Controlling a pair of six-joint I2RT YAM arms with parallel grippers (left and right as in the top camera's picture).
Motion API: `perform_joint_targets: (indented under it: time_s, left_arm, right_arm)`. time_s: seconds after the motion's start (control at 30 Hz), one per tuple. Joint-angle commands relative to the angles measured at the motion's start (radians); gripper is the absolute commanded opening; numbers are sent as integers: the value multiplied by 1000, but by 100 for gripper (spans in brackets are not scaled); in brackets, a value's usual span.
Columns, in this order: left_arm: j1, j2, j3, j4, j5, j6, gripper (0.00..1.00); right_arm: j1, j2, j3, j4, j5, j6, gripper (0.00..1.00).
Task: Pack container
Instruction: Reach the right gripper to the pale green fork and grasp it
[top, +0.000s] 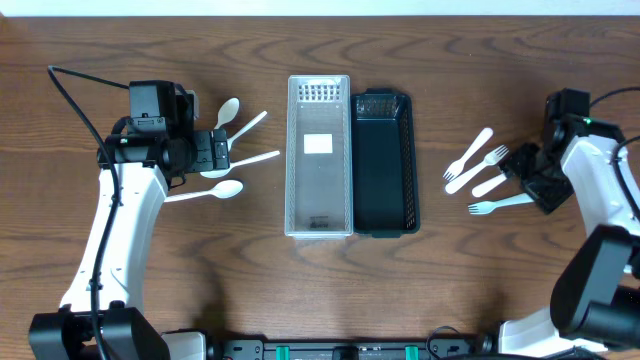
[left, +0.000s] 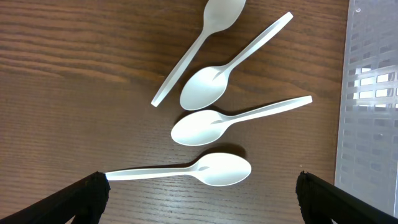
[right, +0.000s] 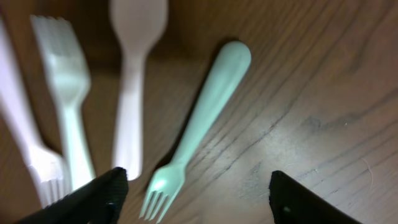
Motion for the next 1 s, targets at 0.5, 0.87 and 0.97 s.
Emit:
perform_joint_targets:
  time_s: [0.5, 0.87, 0.97]
  left_arm:
    - [5, 7, 14, -2, 3, 17, 98]
    - [5, 7, 14, -2, 3, 17, 98]
    - [5, 7, 14, -2, 3, 17, 98]
  right_arm:
    - [-18, 44, -300, 350, 0, 58, 52]
    - [-18, 22, -326, 298, -6, 58, 9]
    - [-17, -44, -290, 213, -10, 58, 6]
